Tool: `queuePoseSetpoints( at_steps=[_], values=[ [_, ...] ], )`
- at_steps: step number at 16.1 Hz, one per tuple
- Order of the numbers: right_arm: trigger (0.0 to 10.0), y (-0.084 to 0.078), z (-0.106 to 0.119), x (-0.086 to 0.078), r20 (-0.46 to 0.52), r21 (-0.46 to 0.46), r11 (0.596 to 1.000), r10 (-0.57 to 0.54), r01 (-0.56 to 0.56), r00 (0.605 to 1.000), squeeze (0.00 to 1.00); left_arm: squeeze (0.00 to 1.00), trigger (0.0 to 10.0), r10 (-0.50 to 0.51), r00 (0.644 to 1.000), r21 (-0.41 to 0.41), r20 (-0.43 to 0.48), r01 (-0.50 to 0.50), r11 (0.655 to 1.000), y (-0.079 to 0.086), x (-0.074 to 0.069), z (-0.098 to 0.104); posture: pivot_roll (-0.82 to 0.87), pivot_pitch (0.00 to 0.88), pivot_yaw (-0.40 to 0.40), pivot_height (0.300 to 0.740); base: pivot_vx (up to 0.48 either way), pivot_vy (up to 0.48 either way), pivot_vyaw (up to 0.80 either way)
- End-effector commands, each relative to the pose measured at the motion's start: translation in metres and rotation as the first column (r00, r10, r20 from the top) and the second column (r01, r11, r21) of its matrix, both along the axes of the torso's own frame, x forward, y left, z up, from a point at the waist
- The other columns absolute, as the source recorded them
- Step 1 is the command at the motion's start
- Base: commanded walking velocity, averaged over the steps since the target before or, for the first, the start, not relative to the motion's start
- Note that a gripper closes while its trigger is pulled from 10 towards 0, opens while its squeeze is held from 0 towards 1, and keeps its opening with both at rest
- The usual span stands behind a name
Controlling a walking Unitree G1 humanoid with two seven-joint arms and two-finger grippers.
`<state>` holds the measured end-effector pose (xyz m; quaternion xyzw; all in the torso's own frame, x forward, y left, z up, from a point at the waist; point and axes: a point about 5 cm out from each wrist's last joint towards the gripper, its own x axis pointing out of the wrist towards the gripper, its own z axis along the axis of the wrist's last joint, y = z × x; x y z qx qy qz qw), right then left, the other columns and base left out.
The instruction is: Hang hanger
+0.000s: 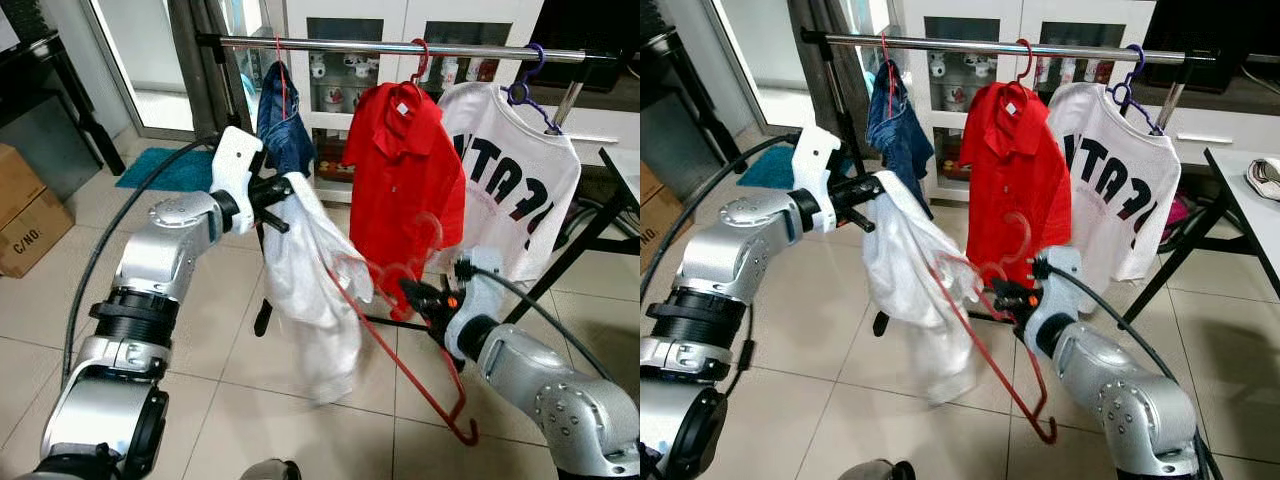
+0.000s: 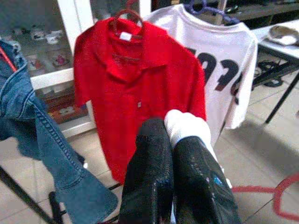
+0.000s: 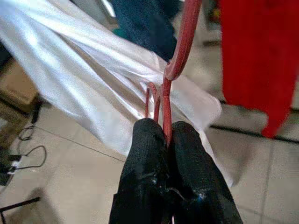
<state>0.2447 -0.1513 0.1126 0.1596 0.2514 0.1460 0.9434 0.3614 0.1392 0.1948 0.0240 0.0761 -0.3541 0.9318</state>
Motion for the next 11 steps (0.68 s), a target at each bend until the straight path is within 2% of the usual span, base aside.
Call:
queuePoseSetpoints(
  at_steps=[1,2,3,6,7,9,10,11],
  values=[
    [10.0,-0.020,-0.003,0.010,0.017,-0.023,0.975,-0.219,0.220,0.975,0.00,0.00,0.0,-0.068,0.998,-0.036,0.007,0.068,0.997,-0.005,-0.007,0.009,-0.11,0.000,0.096,0.740,0.000,0.000,0.00],
    [10.0,-0.027,-0.002,0.014,0.030,0.021,0.945,-0.327,0.327,0.944,0.00,0.00,0.0,-0.095,0.995,-0.038,-0.006,0.095,0.995,-0.006,-0.010,0.008,-0.11,0.000,0.097,0.740,0.000,0.000,0.00],
    [10.0,-0.032,0.001,0.016,0.001,0.133,0.896,-0.427,0.423,0.904,0.00,0.00,0.0,-0.093,0.995,0.007,-0.021,0.093,0.996,-0.003,-0.012,0.002,-0.11,0.000,0.100,0.740,0.000,0.000,0.00],
    [10.0,-0.023,0.006,0.014,-0.058,0.280,0.858,-0.434,0.432,0.899,0.00,0.00,0.0,-0.010,0.999,0.064,-0.032,0.012,0.998,0.004,-0.007,-0.010,-0.12,0.000,0.106,0.740,0.000,0.000,0.00],
    [10.0,-0.020,0.008,0.014,-0.052,0.280,0.866,-0.417,0.414,0.907,0.00,0.00,0.0,0.028,0.999,0.089,-0.019,-0.026,0.996,0.006,-0.004,-0.012,-0.12,0.000,0.107,0.740,0.000,0.000,0.00],
    [10.0,-0.014,0.011,0.014,-0.015,0.228,0.911,-0.349,0.343,0.937,0.00,0.00,0.0,0.101,0.995,0.090,0.003,-0.100,0.991,0.011,0.001,-0.011,-0.12,0.000,0.105,0.740,0.000,0.000,0.00],
    [10.0,-0.013,0.014,0.015,-0.013,0.260,0.898,-0.365,0.355,0.931,0.00,0.00,0.0,0.145,0.989,0.076,0.017,-0.146,0.986,0.015,0.004,-0.009,-0.12,0.000,0.106,0.740,0.000,0.000,0.00],
    [10.0,-0.013,0.025,0.022,-0.004,0.408,0.827,-0.423,0.388,0.906,0.00,0.00,0.0,0.157,0.988,0.037,-0.006,-0.157,0.987,0.014,0.006,-0.010,-0.12,0.000,0.103,0.740,0.000,0.000,0.00]
  ],
)
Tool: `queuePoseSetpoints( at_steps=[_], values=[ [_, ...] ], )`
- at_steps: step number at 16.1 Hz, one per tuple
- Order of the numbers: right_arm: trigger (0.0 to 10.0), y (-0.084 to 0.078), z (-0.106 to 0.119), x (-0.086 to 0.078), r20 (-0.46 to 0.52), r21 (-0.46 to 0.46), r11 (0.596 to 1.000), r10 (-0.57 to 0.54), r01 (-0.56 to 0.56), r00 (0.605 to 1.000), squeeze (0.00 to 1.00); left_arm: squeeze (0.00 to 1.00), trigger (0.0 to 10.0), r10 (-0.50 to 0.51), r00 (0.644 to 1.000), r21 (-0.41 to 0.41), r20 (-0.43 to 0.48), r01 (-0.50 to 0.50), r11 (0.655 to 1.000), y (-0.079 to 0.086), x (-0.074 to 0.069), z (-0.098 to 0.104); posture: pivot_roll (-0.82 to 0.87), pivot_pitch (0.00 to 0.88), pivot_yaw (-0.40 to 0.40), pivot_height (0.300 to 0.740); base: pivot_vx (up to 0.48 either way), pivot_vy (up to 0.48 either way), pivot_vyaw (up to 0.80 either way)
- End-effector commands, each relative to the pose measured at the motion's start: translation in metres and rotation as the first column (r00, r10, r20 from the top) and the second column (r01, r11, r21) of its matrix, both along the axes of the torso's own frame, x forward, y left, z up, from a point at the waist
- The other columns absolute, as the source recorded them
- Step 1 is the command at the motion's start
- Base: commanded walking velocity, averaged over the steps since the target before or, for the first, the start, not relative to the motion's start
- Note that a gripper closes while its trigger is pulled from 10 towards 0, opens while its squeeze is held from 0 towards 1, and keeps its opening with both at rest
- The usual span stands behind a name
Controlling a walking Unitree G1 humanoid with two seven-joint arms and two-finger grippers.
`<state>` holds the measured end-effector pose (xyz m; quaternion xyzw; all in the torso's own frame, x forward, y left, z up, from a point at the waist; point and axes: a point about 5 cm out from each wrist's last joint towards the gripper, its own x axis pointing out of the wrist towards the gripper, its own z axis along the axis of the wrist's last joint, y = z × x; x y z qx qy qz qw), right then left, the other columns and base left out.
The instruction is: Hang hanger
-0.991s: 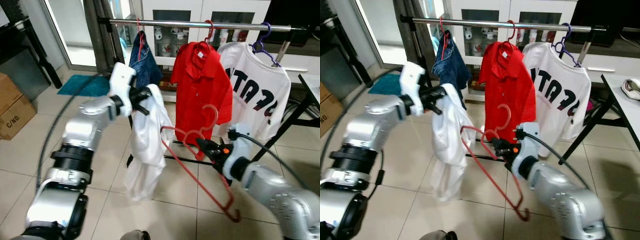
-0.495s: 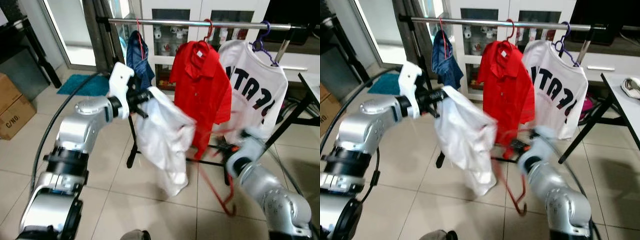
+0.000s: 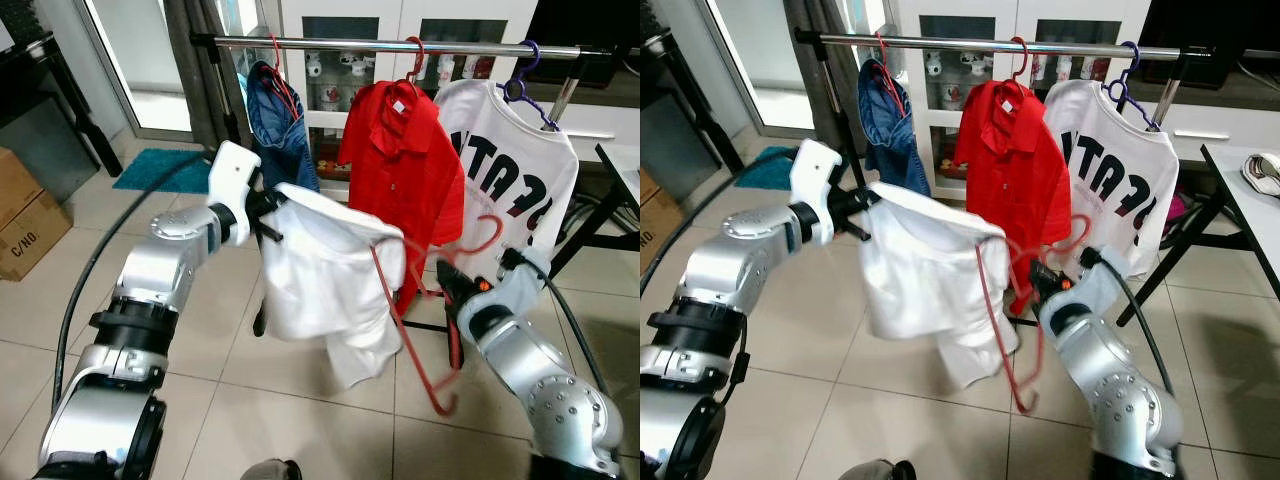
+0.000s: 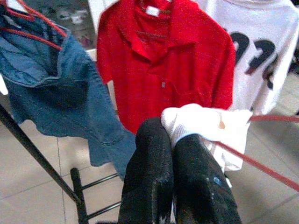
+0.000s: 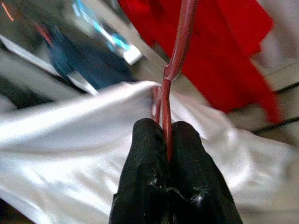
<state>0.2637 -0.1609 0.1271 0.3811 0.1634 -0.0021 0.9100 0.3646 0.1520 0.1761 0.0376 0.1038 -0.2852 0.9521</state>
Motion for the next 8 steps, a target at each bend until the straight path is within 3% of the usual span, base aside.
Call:
queuePoseSetpoints(
  at_steps=[1,2,4,5,7,8],
  values=[
    [10.0,-0.004,0.017,0.007,0.071,0.127,0.989,-0.080,0.071,0.994,0.00,0.00,0.0,-0.005,1.000,-0.023,0.005,0.005,1.000,-0.002,0.003,0.004,-0.12,0.000,0.102,0.740,0.000,0.000,0.00],
    [10.0,-0.003,0.020,0.011,0.068,0.203,0.974,-0.116,0.100,0.991,0.00,0.00,0.0,-0.066,0.997,-0.023,-0.035,0.065,0.998,-0.009,-0.002,-0.004,-0.12,0.000,0.101,0.740,0.000,0.000,0.00],
    [10.0,-0.002,0.022,0.018,0.065,0.266,0.953,-0.168,0.145,0.984,0.00,0.00,0.0,-0.151,0.984,-0.044,-0.093,0.148,0.988,-0.021,-0.010,-0.016,-0.12,0.000,0.098,0.740,0.000,0.000,0.00],
    [10.0,-0.001,0.027,0.026,0.064,0.363,0.906,-0.257,0.217,0.964,0.00,0.00,0.0,-0.233,0.962,-0.065,-0.144,0.225,0.972,-0.033,-0.018,-0.028,-0.11,0.000,0.096,0.740,0.000,0.000,0.00],
    [10.0,0.002,0.034,0.035,0.064,0.471,0.842,-0.331,0.264,0.942,0.00,0.00,0.0,-0.291,0.941,-0.105,-0.172,0.276,0.955,-0.046,-0.024,-0.036,-0.11,0.000,0.096,0.740,0.000,0.000,0.00],
    [10.0,0.004,0.036,0.039,0.088,0.398,0.876,-0.332,0.273,0.939,0.00,0.00,0.0,-0.313,0.934,-0.178,-0.171,0.283,0.943,-0.055,-0.025,-0.032,-0.11,0.000,0.097,0.740,0.000,0.000,0.00]
  ],
)
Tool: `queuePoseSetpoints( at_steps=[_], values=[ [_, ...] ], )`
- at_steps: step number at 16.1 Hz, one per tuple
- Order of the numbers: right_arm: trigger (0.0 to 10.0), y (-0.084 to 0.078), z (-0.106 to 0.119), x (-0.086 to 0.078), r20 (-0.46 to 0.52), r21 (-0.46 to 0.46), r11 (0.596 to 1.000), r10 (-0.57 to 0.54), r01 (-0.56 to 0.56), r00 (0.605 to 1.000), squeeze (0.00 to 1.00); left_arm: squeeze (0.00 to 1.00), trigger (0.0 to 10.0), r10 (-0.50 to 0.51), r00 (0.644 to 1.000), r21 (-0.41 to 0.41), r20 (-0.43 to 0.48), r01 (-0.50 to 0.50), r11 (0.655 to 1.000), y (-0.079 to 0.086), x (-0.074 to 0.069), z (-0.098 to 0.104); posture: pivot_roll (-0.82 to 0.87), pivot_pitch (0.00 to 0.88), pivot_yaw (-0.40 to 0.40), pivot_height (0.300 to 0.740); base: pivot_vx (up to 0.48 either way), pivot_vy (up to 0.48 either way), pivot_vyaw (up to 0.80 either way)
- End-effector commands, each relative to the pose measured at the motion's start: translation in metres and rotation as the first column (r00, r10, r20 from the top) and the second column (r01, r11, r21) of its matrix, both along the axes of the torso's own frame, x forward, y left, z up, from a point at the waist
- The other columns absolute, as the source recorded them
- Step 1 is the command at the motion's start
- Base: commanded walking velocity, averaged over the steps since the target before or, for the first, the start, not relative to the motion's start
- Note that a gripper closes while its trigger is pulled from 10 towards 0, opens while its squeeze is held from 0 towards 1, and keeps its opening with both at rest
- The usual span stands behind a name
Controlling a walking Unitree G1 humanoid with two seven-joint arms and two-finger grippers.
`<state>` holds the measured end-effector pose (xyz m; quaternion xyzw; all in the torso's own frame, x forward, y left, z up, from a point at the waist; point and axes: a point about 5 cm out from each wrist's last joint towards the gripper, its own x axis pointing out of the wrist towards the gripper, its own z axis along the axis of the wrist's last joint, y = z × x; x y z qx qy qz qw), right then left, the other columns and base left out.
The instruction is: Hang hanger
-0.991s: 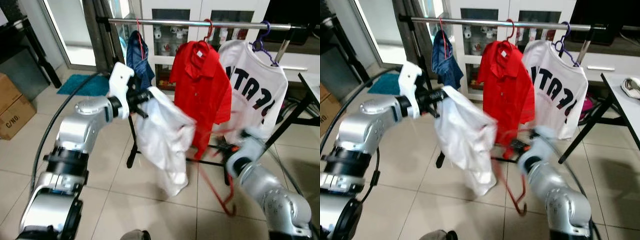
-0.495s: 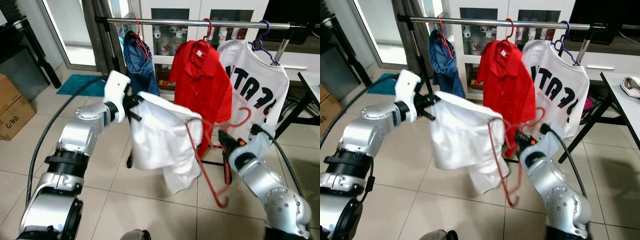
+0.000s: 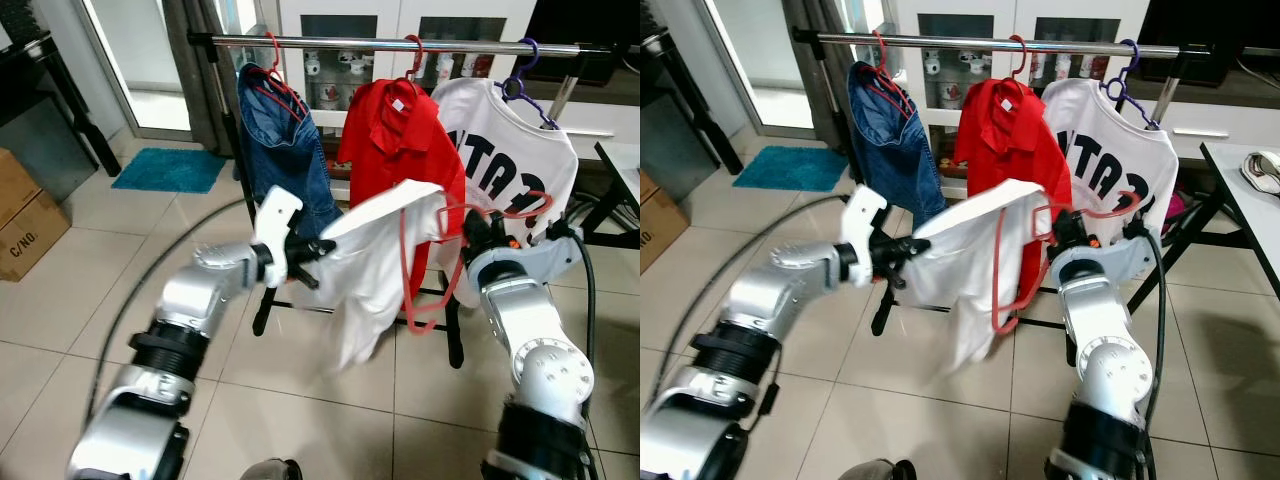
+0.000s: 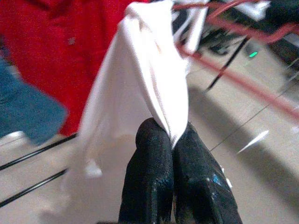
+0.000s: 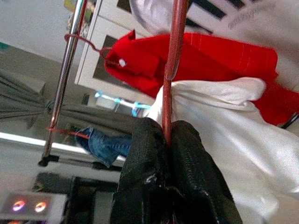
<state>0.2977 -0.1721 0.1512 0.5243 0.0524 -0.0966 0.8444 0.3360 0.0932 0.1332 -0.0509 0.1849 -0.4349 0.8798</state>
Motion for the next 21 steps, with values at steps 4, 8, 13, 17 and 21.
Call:
queuePoseSetpoints(
  at_steps=[4,8,13,17,21],
  values=[
    [10.0,0.016,0.022,0.026,0.092,0.108,0.986,-0.133,0.123,0.987,0.00,0.00,0.0,-0.163,0.986,-0.128,-0.023,0.159,0.979,-0.016,-0.011,0.020,-0.11,0.000,0.110,0.740,0.000,0.000,0.00],
    [10.0,0.015,0.030,0.041,0.097,0.223,0.945,-0.264,0.237,0.960,0.00,0.00,0.0,-0.333,0.942,-0.147,-0.051,0.322,0.935,-0.007,-0.036,0.021,-0.10,0.000,0.119,0.740,0.000,0.000,0.00],
    [10.0,0.012,0.028,0.049,0.093,0.179,0.927,-0.351,0.331,0.932,0.00,0.00,0.0,-0.511,0.858,-0.200,-0.049,0.493,0.847,-0.012,-0.063,0.028,-0.09,0.000,0.121,0.740,0.000,0.000,0.00],
    [10.0,0.012,0.030,0.052,0.104,0.148,0.928,-0.359,0.342,0.928,0.00,0.00,0.0,-0.533,0.845,-0.221,-0.041,0.513,0.830,-0.014,-0.066,0.033,-0.09,0.000,0.121,0.740,0.000,0.000,0.00],
    [10.0,0.013,0.038,0.056,0.179,-0.157,0.969,-0.161,0.190,0.971,0.00,0.00,0.0,-0.393,0.920,-0.061,-0.008,0.392,0.918,0.016,-0.053,0.028,-0.08,0.000,0.108,0.740,0.000,0.000,0.00]
  ],
)
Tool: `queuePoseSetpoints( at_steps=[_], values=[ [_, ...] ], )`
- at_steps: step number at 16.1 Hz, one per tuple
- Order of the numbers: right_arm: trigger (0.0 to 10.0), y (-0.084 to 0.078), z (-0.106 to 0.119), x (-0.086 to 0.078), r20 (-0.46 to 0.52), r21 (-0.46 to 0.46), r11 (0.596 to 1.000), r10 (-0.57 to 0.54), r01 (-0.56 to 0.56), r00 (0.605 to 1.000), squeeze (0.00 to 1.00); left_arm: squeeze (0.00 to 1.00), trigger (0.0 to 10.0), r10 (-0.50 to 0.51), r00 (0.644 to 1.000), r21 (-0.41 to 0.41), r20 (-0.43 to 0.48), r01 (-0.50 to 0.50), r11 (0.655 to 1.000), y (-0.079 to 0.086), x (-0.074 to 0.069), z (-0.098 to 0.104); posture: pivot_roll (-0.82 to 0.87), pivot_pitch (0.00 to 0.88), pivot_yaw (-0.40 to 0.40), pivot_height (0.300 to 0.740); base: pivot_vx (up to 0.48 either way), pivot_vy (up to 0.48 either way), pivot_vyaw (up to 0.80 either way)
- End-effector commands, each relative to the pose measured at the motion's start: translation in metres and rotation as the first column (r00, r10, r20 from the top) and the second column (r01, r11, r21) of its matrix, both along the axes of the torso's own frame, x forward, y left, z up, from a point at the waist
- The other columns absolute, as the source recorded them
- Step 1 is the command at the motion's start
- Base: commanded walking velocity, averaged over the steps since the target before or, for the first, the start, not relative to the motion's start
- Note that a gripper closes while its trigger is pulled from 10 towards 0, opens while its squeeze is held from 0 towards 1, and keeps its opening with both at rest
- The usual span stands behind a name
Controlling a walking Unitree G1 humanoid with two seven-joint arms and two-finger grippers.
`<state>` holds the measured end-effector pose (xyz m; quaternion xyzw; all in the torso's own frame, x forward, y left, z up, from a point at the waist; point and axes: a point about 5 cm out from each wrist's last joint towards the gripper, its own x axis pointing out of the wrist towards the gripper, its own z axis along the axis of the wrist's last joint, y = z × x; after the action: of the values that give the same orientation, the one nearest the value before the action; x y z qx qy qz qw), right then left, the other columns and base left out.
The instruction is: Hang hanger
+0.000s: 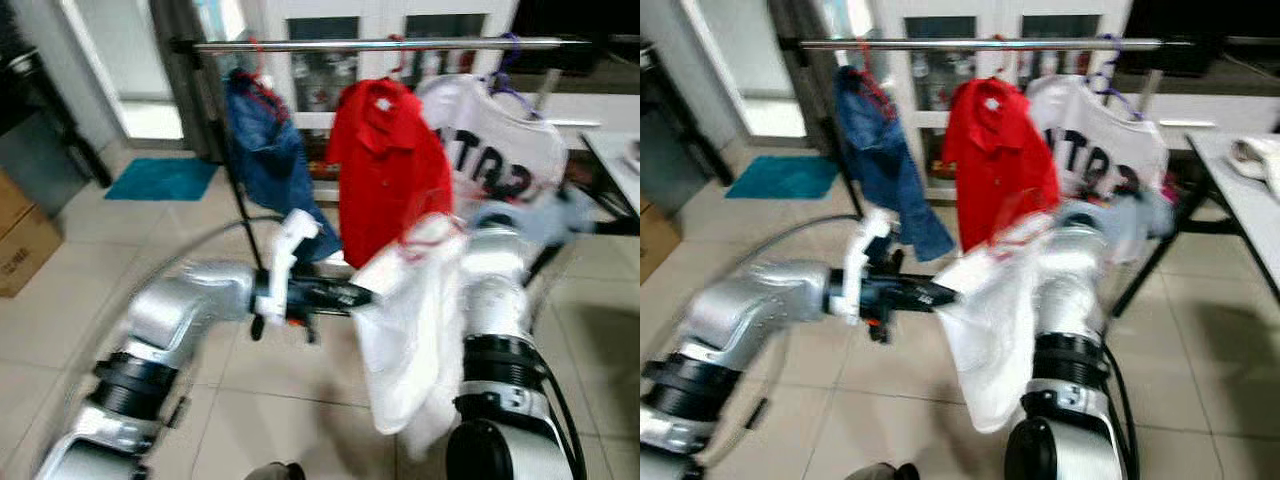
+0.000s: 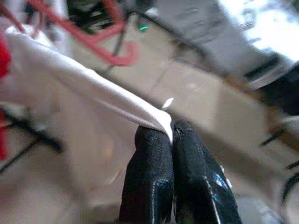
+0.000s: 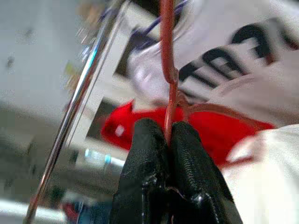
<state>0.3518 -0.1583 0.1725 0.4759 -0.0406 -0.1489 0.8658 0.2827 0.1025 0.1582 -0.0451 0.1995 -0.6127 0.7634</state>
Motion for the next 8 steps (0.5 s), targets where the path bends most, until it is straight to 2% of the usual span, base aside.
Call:
queuePoseSetpoints(
  at_steps=[1,2,3,4,5,6,8],
  values=[
    [10.0,-0.002,0.016,0.001,0.056,-0.093,0.993,0.074,-0.069,0.996,0.00,0.00,0.0,0.035,0.999,0.039,0.041,-0.037,0.999,0.017,0.000,0.001,-0.08,0.000,0.105,0.740,0.000,0.000,0.00],
    [10.0,-0.002,0.009,-0.006,0.010,-0.203,0.947,0.257,-0.249,0.966,0.00,0.00,0.0,0.081,0.994,0.107,0.070,-0.088,0.990,0.038,0.003,0.001,-0.09,0.000,0.105,0.740,0.000,0.000,0.00],
    [10.0,-0.004,0.006,-0.012,0.005,-0.231,0.926,0.307,-0.298,0.952,0.00,0.00,0.0,0.106,0.991,0.120,0.079,-0.115,0.986,0.046,0.005,0.002,-0.09,0.000,0.105,0.740,0.000,0.000,0.00],
    [10.0,-0.011,0.000,-0.023,0.005,-0.249,0.897,0.377,-0.364,0.926,0.00,0.00,0.0,0.151,0.984,0.144,0.092,-0.163,0.976,0.063,0.009,0.005,-0.09,0.000,0.109,0.740,0.000,0.000,0.00],
    [10.0,-0.022,-0.007,-0.036,-0.009,-0.279,0.869,0.423,-0.408,0.906,0.00,0.00,0.0,0.193,0.975,0.172,0.112,-0.211,0.962,0.084,0.012,0.011,-0.10,0.000,0.111,0.740,0.000,0.000,0.00],
    [10.0,-0.030,-0.011,-0.043,-0.027,-0.303,0.854,0.436,-0.423,0.900,0.00,0.00,0.0,0.201,0.972,0.191,0.126,-0.222,0.956,0.095,0.012,0.015,-0.10,0.000,0.111,0.740,0.000,0.000,0.00],
    [10.0,-0.039,-0.015,-0.052,-0.076,-0.347,0.822,0.455,-0.451,0.887,0.00,0.00,0.0,0.171,0.976,0.219,0.136,-0.198,0.955,0.108,0.008,0.020,-0.10,0.000,0.115,0.740,0.000,0.000,0.00]
  ],
)
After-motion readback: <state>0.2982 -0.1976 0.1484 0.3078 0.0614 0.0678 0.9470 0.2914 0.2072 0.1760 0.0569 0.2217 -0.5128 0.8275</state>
